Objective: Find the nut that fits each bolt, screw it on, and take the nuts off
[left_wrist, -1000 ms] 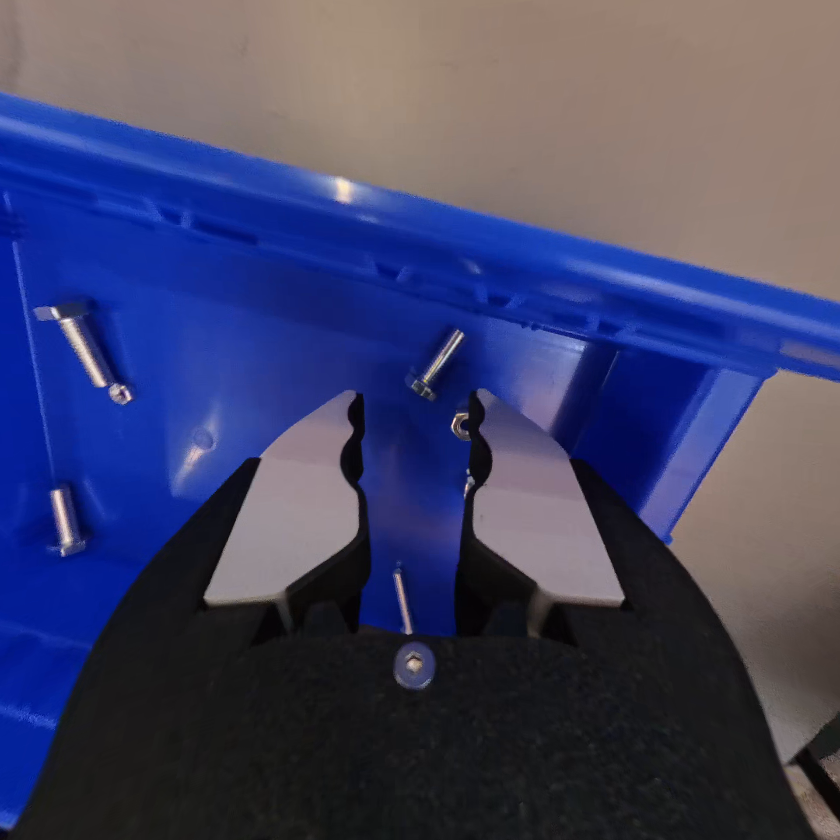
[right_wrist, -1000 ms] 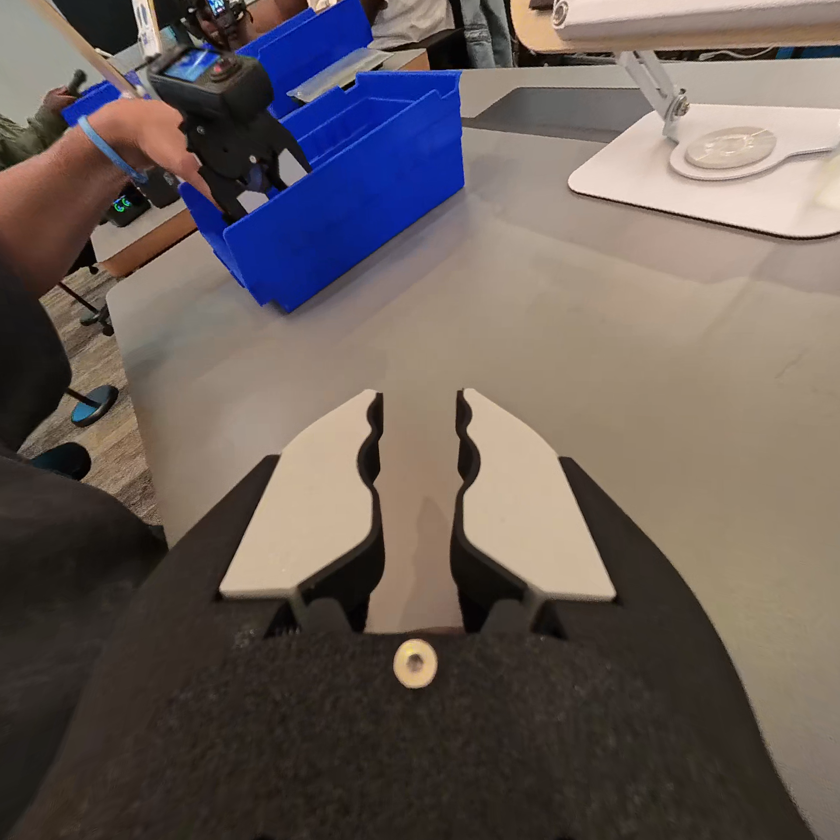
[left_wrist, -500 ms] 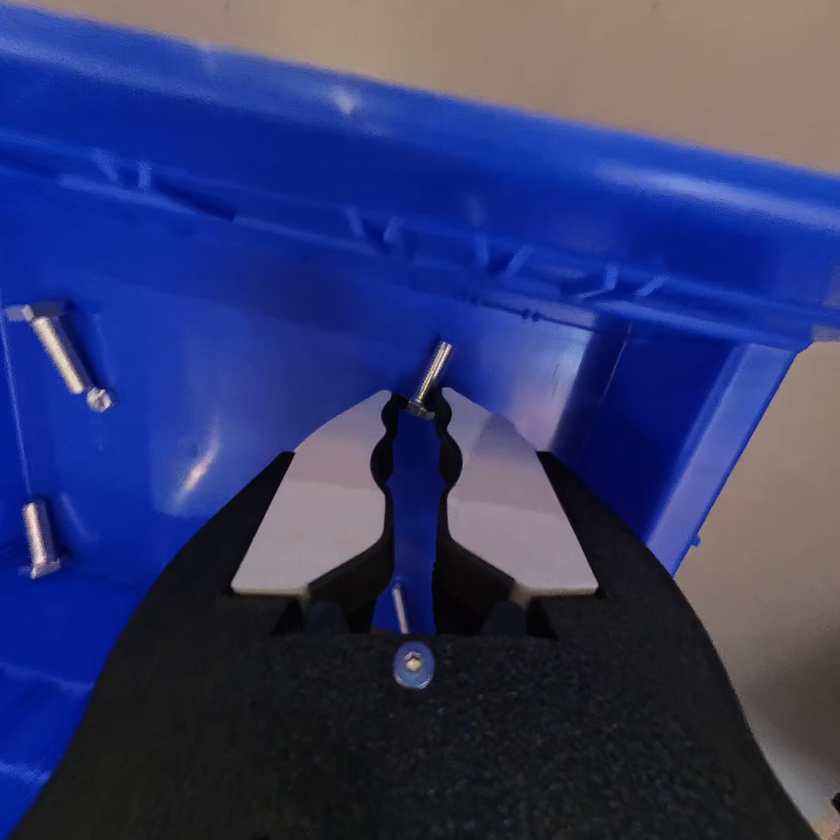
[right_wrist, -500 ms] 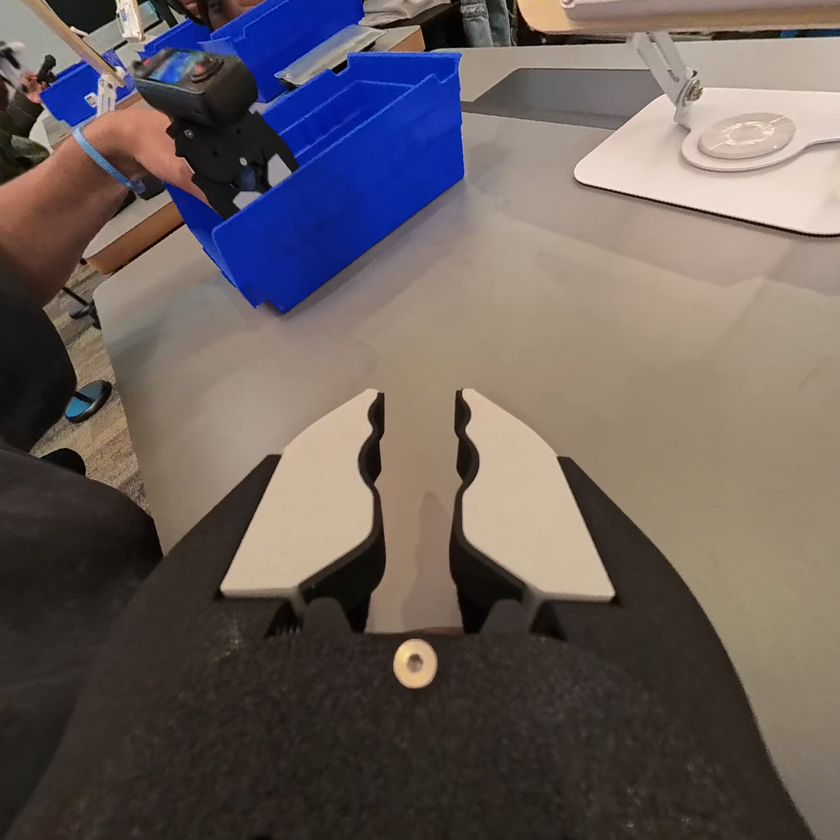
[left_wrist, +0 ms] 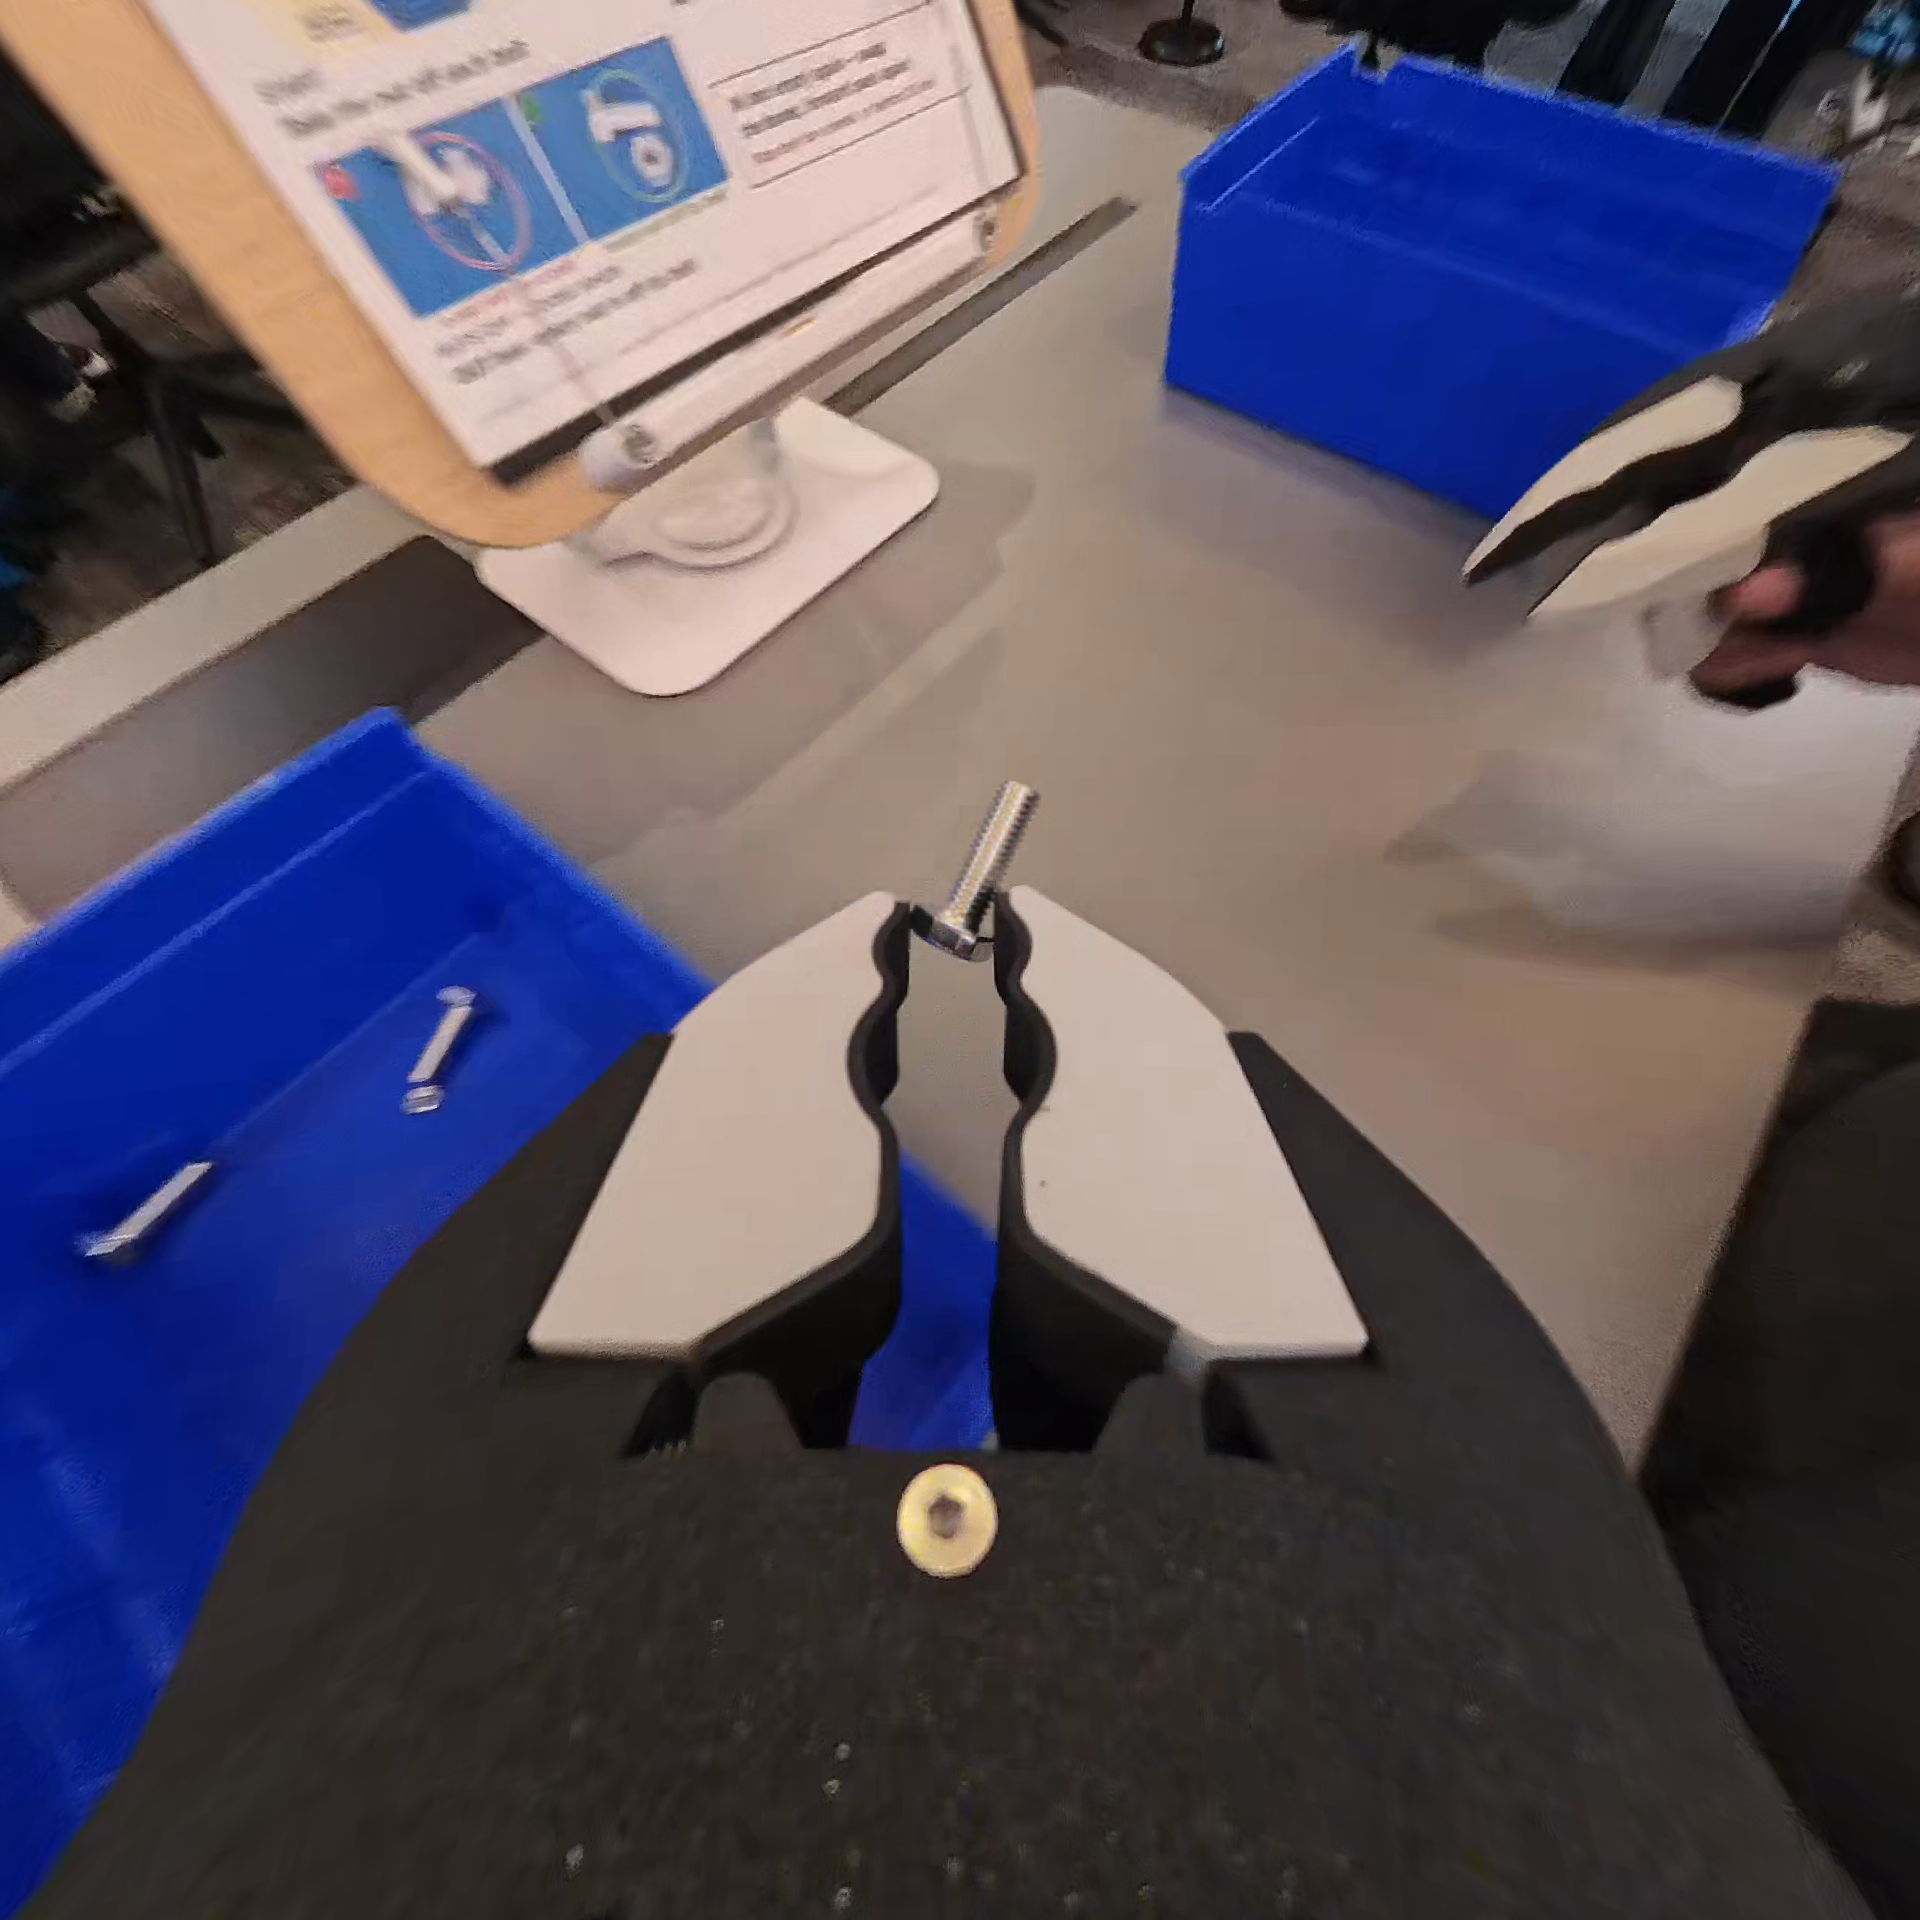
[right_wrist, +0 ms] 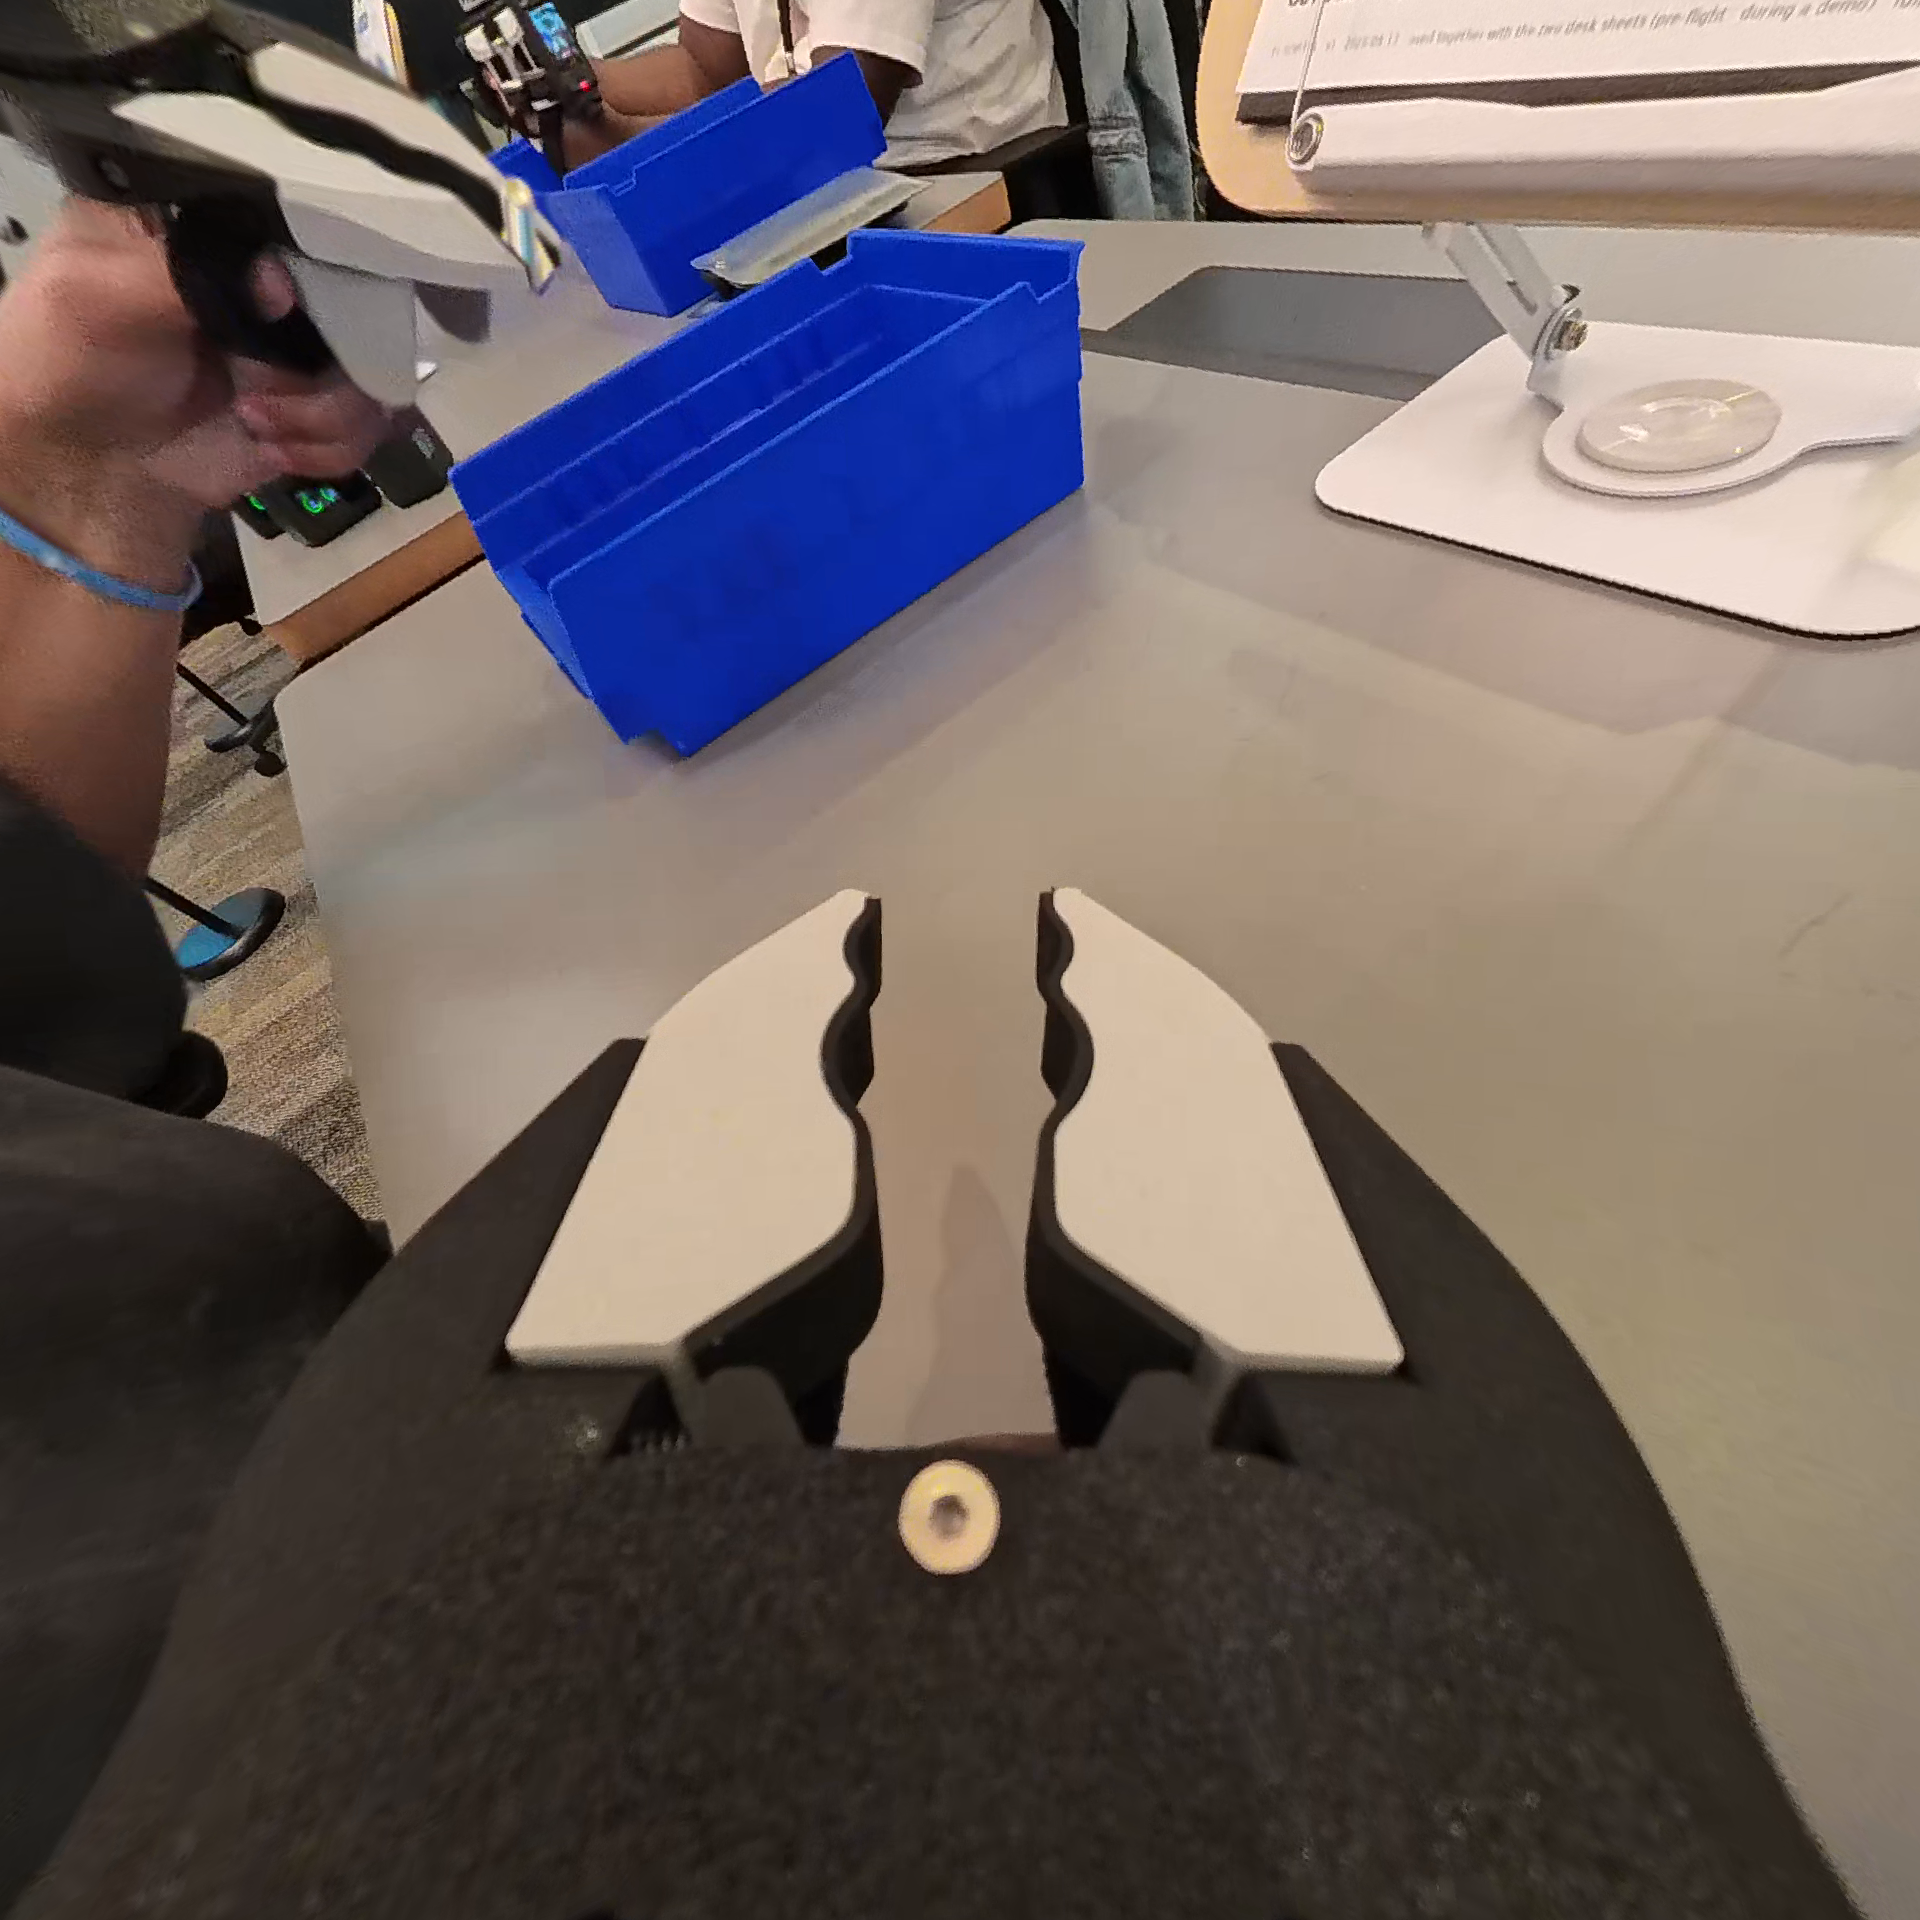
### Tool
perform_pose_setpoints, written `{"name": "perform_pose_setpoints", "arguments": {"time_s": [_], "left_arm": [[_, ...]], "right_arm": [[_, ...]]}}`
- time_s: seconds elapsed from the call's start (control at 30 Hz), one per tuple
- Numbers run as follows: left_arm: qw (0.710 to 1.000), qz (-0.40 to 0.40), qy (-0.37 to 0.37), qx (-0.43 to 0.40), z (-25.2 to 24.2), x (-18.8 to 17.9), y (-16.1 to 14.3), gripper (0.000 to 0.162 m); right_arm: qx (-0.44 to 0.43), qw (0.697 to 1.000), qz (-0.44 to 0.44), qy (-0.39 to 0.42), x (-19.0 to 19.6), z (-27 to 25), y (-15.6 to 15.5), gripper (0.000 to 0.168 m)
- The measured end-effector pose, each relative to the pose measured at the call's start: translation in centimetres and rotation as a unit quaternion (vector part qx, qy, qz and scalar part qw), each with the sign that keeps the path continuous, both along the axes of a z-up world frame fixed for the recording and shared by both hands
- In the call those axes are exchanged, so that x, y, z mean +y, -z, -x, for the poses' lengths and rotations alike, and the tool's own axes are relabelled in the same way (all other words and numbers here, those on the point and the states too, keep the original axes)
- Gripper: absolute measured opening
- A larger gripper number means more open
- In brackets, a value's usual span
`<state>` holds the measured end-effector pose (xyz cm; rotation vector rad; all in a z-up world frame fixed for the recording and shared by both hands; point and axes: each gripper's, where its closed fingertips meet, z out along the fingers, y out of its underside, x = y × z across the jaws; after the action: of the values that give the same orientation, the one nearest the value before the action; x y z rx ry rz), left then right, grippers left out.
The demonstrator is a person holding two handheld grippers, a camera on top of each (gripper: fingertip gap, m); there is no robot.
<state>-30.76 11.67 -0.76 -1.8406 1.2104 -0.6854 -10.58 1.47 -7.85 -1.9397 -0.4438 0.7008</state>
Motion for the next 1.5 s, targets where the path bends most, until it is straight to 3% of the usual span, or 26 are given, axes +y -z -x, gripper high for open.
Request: {"name": "perform_pose_setpoints", "arguments": {"time_s": [0.1,0.3,0.53,1.17,1.5], "left_arm": [[0.999,0.024,-0.006,0.034,-3.5,-3.0,2.4,0.015],[0.977,0.097,0.017,0.191,-8.7,-6.3,11.6,0.015],[0.954,0.157,0.026,0.256,-10.5,-6.5,16.1,0.015],[0.955,0.113,0.020,0.273,-11.1,-6.9,18.5,0.016],[0.982,0.053,0.066,0.169,-10.6,-7.3,17.0,0.030]], "right_arm": [[-0.002,1.000,-0.004,0.001,-0.4,-0.4,-0.1,0.028],[0.012,1.000,-0.005,0.002,-1.2,-1.6,0.1,0.028],[0.015,1.000,-0.011,-0.002,-2.0,-2.2,-0.3,0.027],[0.025,1.000,-0.010,-0.004,-2.4,-2.5,-0.3,0.027],[0.025,1.000,-0.001,-0.002,-2.4,-2.7,0.4,0.026]]}}
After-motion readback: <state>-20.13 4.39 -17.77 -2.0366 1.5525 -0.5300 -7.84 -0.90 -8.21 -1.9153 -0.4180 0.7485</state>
